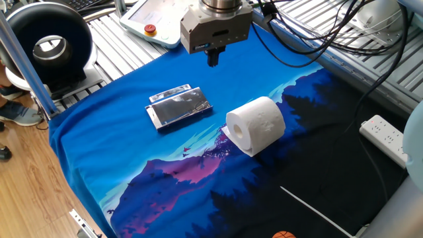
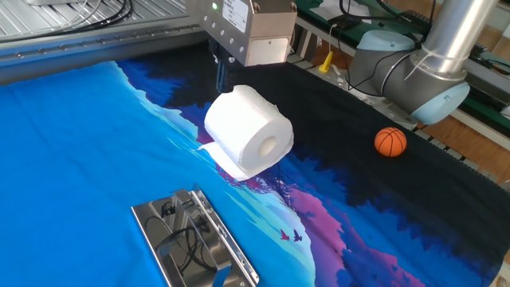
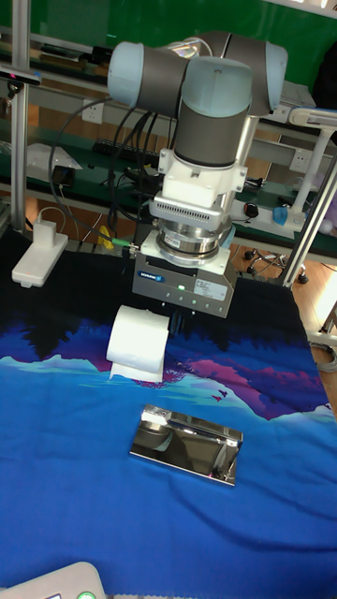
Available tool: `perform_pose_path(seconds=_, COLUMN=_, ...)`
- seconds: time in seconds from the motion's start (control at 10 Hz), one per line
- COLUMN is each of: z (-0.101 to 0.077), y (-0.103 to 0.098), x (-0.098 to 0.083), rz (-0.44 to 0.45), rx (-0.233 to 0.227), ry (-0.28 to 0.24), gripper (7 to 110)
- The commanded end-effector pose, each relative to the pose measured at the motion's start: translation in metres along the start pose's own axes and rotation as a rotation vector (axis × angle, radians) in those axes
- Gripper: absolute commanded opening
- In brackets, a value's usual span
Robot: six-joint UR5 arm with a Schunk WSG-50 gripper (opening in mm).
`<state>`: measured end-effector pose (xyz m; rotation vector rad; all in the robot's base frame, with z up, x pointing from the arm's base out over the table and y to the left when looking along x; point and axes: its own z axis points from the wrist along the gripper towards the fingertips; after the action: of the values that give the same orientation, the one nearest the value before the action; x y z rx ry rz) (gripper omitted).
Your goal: Put the toilet paper on its holder
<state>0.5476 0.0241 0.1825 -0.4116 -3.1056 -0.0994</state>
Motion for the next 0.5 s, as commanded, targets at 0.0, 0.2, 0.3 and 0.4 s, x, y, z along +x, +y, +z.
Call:
perform_pose_path(seconds=0.0, z=-0.0015, y=-0.0003, x=0.0001, rz=-0.01, rx=-0.001, ry=0.001, gripper=7)
perform_pose_path(seconds=0.2, z=-0.0015, y=-0.0008, x=0.0015, rz=-0.014, rx=0.002, ry=0.007, gripper=7)
perform_pose_path(seconds=0.3, z=-0.0013, y=-0.0037, x=0.0007, rz=-0.017, rx=0.014, ry=0.004, gripper=7)
perform_pose_path(seconds=0.4, z=-0.0015, y=-0.0049, x=0.0003, rz=-0.02, rx=0.018, ry=0.003, gripper=7)
